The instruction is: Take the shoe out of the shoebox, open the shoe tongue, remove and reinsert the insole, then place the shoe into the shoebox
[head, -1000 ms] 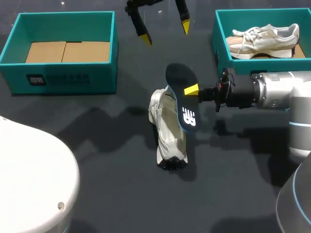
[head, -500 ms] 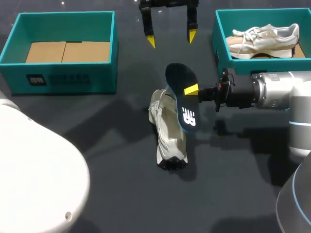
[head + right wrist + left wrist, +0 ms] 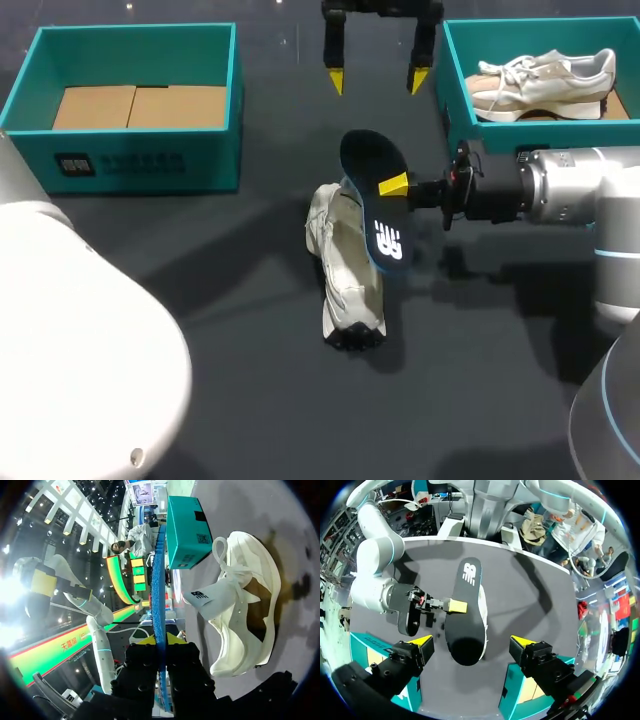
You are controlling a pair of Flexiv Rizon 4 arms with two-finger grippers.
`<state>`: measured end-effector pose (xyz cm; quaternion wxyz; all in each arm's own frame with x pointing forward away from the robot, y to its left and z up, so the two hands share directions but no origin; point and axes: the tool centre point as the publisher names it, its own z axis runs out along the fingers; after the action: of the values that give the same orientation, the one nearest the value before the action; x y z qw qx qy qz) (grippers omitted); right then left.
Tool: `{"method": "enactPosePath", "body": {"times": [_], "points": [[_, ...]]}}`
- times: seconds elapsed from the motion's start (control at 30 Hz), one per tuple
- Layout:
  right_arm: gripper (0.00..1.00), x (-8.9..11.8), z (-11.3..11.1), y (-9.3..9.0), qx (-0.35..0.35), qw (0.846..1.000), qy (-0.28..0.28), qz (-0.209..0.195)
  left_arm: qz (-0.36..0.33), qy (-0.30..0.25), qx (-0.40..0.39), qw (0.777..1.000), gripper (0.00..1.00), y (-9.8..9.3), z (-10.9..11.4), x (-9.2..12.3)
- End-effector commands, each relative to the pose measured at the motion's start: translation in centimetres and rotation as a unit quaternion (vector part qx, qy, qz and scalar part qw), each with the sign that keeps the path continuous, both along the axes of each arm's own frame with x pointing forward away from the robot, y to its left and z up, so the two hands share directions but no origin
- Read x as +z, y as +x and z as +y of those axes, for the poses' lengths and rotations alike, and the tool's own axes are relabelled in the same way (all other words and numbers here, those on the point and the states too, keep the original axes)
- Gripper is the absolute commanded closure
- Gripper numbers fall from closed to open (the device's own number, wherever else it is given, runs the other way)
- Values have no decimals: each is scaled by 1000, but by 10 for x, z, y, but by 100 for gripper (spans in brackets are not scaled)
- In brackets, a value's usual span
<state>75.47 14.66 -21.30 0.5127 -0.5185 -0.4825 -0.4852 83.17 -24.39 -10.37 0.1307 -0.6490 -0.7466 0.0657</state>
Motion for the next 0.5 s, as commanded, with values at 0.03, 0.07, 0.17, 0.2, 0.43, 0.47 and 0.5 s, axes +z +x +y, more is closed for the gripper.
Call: {"method": "enactPosePath", "body": {"times": [0.03, 0.07, 0.17, 0.2, 0.43, 0.47, 0.5], "points": [[100, 0, 0, -2, -1, 1000, -1, 0, 2, 23, -6, 1000, 0, 2, -5, 2], [100, 0, 0, -2, -1, 1000, -1, 0, 1, 23, -6, 1000, 0, 2, -5, 2], [100, 0, 0, -2, -1, 1000, -1, 0, 1, 23, -4, 1000, 0, 2, -5, 2], [100, 0, 0, -2, -1, 1000, -1, 0, 1, 23, -4, 1000, 0, 1, -5, 2], [100, 0, 0, -2, -1, 1000, -1, 0, 1, 21, 2, 1000, 0, 0, -3, 1], [100, 0, 0, -2, -1, 1000, -1, 0, 0, 20, 4, 1000, 0, 0, -2, 1], [100, 0, 0, -2, -1, 1000, -1, 0, -1, 19, 6, 1000, 0, 0, -1, 1]]}}
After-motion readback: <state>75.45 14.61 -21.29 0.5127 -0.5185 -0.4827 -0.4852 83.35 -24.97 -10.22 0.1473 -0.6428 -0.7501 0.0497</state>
